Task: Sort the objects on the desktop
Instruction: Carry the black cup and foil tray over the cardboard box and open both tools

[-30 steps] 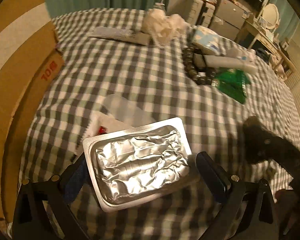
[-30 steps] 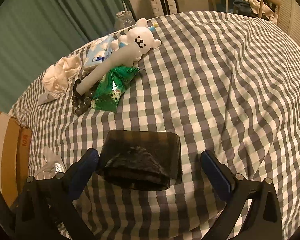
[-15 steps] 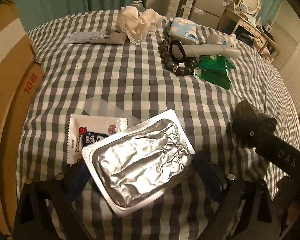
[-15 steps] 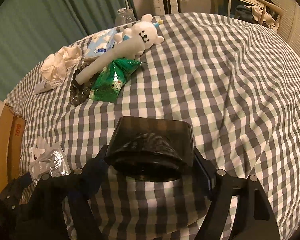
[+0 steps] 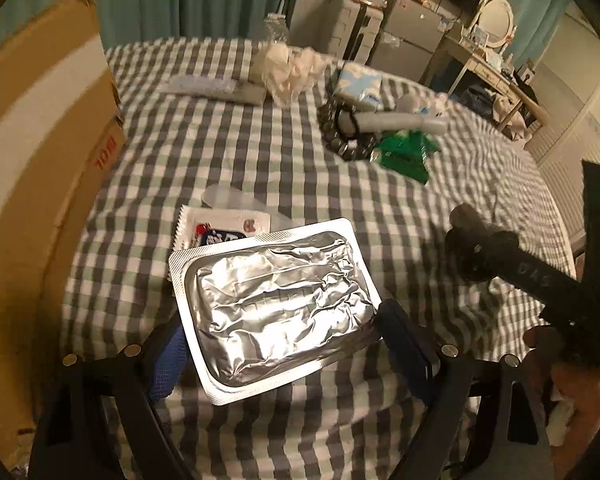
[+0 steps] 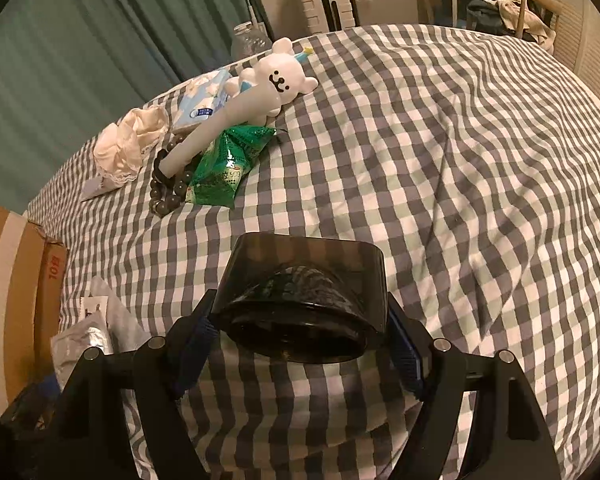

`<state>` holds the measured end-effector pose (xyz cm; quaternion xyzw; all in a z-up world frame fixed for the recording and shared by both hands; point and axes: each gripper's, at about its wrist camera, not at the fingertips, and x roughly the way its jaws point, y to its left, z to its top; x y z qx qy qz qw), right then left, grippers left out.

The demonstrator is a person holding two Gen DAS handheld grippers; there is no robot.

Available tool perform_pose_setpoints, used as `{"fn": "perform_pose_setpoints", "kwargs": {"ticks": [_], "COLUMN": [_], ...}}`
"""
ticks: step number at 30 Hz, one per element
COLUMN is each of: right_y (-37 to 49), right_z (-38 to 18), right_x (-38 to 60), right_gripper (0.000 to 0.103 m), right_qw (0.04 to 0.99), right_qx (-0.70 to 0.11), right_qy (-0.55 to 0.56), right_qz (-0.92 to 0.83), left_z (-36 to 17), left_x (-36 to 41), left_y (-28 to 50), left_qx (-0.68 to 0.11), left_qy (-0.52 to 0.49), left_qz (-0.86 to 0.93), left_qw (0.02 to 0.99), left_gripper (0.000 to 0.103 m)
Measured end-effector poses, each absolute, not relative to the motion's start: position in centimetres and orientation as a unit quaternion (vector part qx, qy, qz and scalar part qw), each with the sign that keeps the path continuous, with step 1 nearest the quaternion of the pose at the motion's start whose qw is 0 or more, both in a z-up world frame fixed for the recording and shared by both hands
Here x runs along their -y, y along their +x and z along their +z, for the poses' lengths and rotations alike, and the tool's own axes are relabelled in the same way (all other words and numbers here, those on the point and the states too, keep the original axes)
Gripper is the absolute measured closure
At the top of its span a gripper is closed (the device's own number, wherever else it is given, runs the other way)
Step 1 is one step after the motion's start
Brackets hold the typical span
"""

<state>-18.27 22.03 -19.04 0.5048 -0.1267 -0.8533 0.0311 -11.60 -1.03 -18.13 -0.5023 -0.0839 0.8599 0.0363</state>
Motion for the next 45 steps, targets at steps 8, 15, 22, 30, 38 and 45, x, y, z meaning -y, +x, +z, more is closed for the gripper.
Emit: {"fn": "perform_pose_setpoints", "kwargs": {"ticks": [8,15,22,30,38,45], "right_y": [-14.5,-9.7,-6.4,-7.0,-11.4,-16.1], "right_z": [-14.7,-10.6,-6.0,1.6,2.8,-1.0], "right_x": [-20.6,-18.5,-14.4,-5.8,5.0,12.1], "right_gripper": [0.026,0.026,0.026,0.026,0.026,0.025], "right_qw": [0.062,0.103,0.147,0.23,0.305,0.295], "right_qx": [0.115,0.134,0.118,0.133,0.116,0.094], "right_qy": [0.467,0.446,0.426,0.385,0.411,0.464], "right_qz": [-0.874,-0.879,-0.885,-0.884,-0.851,-0.83], "left_z": [-13.2,-7.5,-1.7,2.2,-2.1,-7.6], "left_x": [0.6,2.8,7.4,19.5,25.5,25.7], "left_y": [-10.8,-8.6,-7.1,-5.0,-5.7,-7.2], "left_qx": [0.084,0.1,0.09,0.104,0.089,0.07], "left_qy": [-0.458,-0.411,-0.38,-0.368,-0.401,-0.441], "left_qz": [0.884,0.905,0.92,0.924,0.911,0.894], "left_qw": [0.046,0.042,0.035,-0.008,-0.04,-0.027], "left_gripper": [0.013,0.013,0.013,0.013,0.013,0.009]}}
